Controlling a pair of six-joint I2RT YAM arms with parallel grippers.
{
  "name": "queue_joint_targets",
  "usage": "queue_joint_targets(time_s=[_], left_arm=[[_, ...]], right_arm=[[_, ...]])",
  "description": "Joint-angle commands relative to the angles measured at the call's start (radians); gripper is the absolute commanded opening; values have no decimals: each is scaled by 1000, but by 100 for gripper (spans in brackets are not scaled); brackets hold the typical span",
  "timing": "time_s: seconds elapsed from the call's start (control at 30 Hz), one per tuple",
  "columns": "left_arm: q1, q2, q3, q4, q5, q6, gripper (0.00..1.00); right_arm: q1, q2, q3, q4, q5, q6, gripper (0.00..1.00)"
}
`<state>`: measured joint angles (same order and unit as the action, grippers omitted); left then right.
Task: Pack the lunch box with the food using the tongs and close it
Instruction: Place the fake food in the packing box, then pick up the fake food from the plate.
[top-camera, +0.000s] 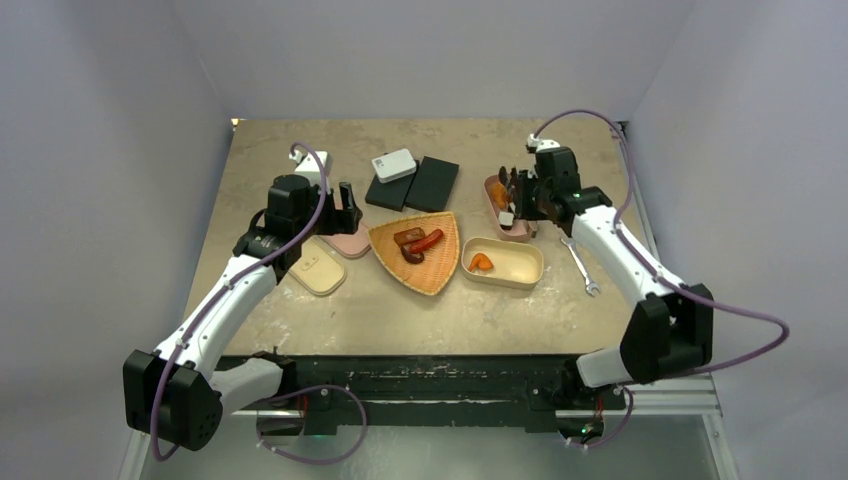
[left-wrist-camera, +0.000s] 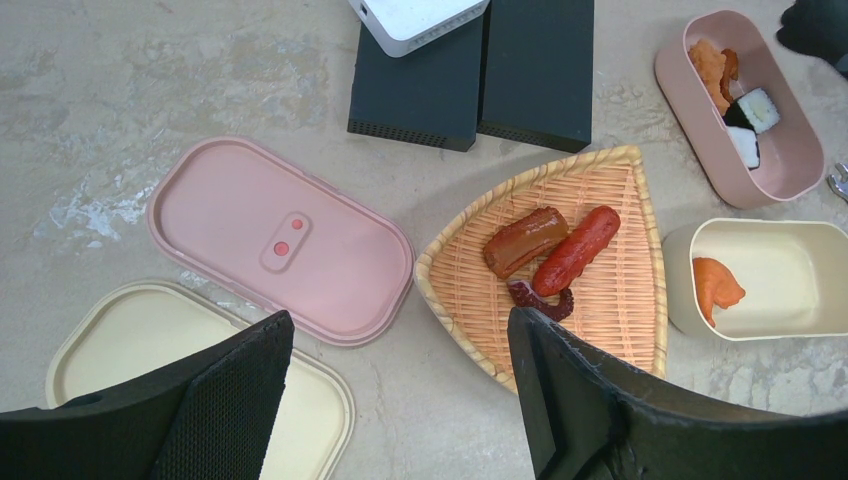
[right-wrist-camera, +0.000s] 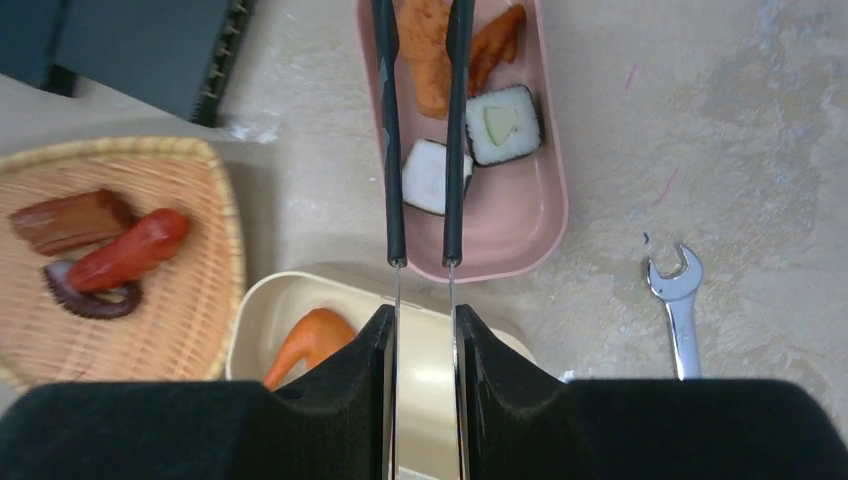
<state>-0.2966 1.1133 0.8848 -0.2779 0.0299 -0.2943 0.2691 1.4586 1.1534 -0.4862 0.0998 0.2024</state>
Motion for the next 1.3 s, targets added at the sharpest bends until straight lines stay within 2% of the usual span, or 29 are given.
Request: queue_joint_targets(time_s=[0.0,0.2,0.5,0.87,1.27], left_arm=[[-1,-1,-7,29,1,5,78],[-1,6,-7,29,-1,7,78],[-1,14,-7,28,-15,8,78],[-1,20,-9,26,-16,6,78],[-1,20,-9,28,-6,6,78]], right_arm=[[32,-139,14,-24,-97,-14,27],[255,-194,-39,-33,-176,8,27],[460,-172,-56,-55,-277,8,27],[530,-69,-35,-66,-207,2,26],[547,-2,5,-77,-140,-12,26]])
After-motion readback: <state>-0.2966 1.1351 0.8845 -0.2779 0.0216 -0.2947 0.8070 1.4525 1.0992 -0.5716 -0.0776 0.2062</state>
